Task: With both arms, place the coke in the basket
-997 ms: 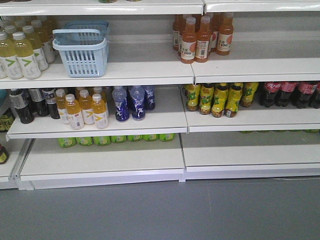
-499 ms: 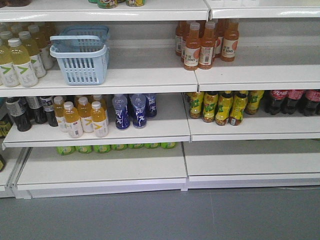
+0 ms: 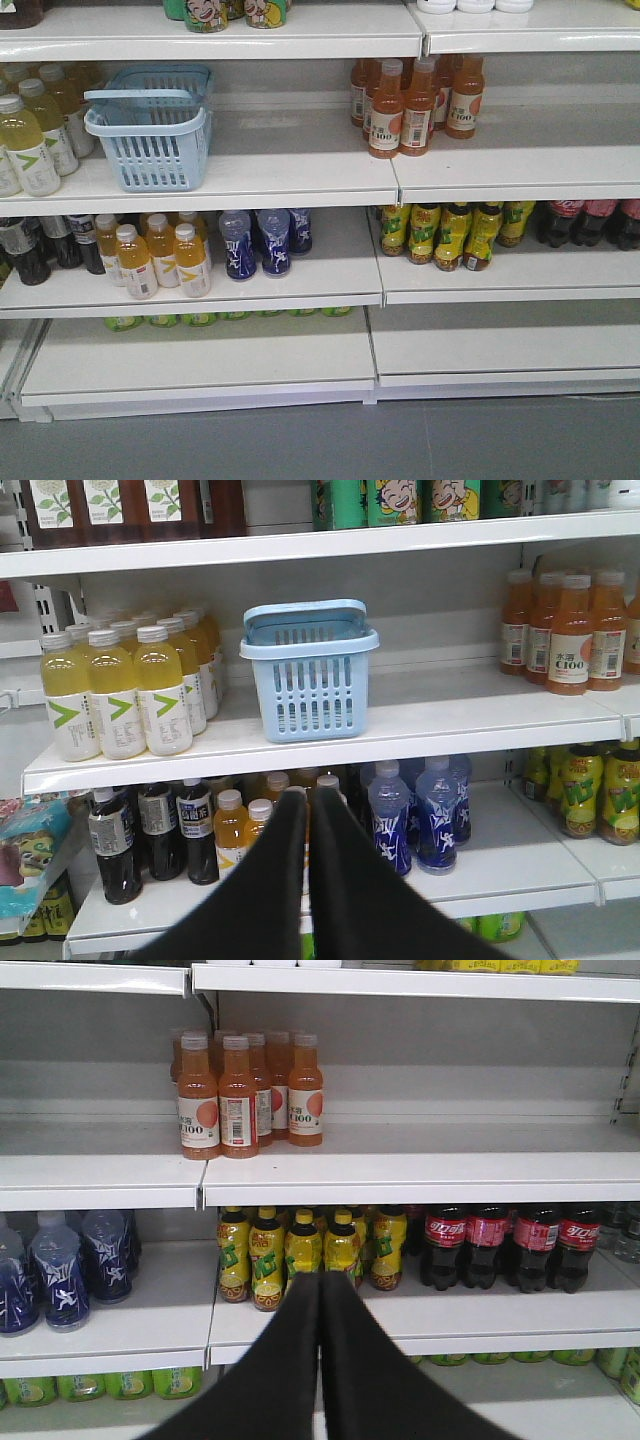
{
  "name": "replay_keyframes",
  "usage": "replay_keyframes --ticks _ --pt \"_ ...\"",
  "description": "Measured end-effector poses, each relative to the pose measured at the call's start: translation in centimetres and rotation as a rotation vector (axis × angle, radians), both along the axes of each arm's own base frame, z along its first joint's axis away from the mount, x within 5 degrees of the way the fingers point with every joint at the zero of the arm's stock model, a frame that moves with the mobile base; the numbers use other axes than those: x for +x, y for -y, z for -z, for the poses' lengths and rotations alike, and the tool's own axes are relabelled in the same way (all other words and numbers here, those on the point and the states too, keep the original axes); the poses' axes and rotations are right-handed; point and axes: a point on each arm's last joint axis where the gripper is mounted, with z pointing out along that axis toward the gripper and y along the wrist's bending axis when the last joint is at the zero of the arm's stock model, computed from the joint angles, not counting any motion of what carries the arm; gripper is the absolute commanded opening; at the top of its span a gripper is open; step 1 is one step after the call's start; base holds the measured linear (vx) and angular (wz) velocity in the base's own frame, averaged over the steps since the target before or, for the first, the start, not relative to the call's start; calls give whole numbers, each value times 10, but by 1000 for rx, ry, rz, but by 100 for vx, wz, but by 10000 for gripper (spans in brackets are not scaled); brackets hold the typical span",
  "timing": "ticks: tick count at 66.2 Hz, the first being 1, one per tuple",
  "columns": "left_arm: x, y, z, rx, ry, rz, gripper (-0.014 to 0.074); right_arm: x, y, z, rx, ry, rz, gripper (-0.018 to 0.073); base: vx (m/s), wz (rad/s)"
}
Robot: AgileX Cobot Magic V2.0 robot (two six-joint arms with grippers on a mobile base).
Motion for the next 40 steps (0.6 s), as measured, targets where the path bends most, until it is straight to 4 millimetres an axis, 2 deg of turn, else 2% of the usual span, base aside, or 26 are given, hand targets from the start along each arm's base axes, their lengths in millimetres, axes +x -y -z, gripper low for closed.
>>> replay_keyframes --ticks 40 --pt "0 0 0 0 0 0 -6 0 0 0 0 0 0 -9 9 1"
